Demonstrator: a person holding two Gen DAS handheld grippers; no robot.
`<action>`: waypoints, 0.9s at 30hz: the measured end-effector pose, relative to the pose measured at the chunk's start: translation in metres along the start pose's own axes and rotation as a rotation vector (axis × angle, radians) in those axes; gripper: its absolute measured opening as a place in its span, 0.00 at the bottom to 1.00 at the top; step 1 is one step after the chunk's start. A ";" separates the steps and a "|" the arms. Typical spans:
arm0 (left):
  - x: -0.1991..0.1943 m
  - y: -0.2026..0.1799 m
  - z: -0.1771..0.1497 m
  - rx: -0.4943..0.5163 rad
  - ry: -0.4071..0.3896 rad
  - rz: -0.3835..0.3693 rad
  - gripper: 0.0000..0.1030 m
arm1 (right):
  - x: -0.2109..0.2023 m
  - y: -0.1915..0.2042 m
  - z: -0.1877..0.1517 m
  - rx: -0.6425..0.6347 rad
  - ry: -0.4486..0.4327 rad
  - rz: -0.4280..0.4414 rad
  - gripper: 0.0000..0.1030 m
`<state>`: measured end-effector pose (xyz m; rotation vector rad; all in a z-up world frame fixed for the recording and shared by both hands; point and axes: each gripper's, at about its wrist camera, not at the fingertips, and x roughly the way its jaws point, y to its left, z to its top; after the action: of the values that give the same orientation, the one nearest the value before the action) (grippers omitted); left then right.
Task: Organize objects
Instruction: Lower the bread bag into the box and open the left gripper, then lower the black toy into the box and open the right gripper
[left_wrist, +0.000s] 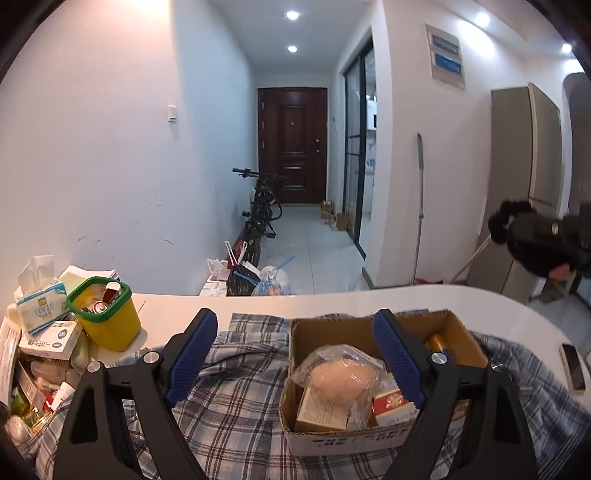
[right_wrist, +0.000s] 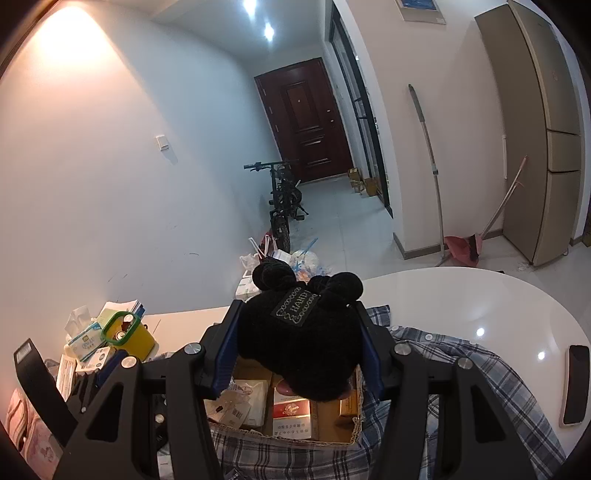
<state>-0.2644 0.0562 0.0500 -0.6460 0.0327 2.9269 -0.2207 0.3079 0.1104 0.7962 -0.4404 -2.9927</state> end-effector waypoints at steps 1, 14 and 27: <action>-0.001 0.002 0.000 -0.003 -0.002 0.004 0.86 | 0.000 0.002 0.000 -0.006 0.001 -0.001 0.53; 0.038 0.013 -0.016 -0.053 0.154 0.041 0.86 | 0.052 0.012 -0.020 -0.073 0.184 -0.021 0.53; 0.060 0.005 -0.034 -0.008 0.249 0.048 0.86 | 0.083 0.000 -0.036 -0.060 0.279 -0.075 0.54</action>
<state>-0.3051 0.0575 -0.0062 -1.0198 0.0639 2.8735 -0.2749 0.2915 0.0400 1.2263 -0.3145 -2.8793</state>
